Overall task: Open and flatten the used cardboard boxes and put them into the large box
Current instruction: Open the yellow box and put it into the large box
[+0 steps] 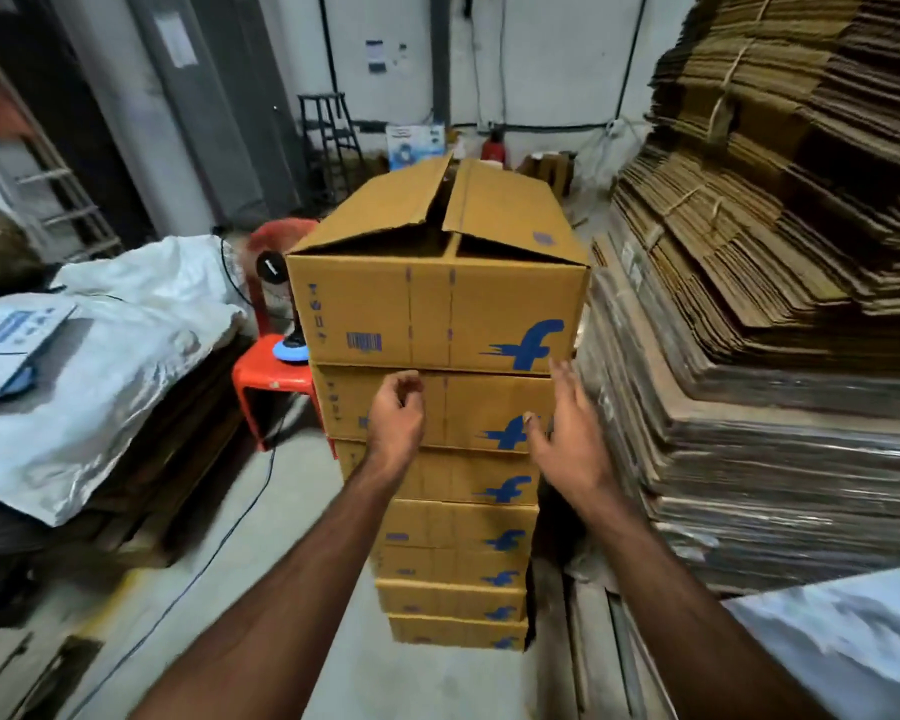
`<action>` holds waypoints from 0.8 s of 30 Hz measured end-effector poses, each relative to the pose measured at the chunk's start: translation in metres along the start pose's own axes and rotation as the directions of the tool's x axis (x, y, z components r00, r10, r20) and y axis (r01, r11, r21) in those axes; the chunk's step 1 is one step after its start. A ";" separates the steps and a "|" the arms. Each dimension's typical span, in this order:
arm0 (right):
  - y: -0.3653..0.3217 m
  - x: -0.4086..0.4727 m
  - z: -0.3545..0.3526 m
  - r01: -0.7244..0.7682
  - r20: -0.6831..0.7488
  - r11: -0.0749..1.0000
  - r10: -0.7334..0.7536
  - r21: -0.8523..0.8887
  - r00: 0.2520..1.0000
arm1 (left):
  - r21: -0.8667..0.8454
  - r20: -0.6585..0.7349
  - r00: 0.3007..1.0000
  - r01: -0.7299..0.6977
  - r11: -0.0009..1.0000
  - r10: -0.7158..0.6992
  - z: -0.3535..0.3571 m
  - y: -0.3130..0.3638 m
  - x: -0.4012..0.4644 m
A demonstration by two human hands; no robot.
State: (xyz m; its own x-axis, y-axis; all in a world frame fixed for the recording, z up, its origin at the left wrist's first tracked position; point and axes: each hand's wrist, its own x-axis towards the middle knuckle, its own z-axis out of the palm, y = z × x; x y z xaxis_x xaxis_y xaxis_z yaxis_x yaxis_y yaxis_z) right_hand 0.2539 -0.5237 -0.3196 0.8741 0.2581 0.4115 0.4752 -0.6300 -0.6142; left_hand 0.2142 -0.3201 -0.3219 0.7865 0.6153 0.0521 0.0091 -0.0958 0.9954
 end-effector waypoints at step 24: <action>0.009 0.121 0.034 -0.468 0.061 0.742 0.504 0.479 0.862 | -0.209 -0.194 0.978 0.032 0.977 -0.074 -0.069 0.027 0.123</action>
State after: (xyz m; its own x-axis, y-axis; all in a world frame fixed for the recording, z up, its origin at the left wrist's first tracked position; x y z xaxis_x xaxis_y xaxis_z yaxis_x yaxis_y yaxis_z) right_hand 0.3673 -0.4733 -0.2983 0.9987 -0.0504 0.0041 -0.0080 -0.2377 -0.9713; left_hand 0.2683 -0.1931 -0.2827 0.6487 0.7610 -0.0071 -0.0950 0.0902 0.9914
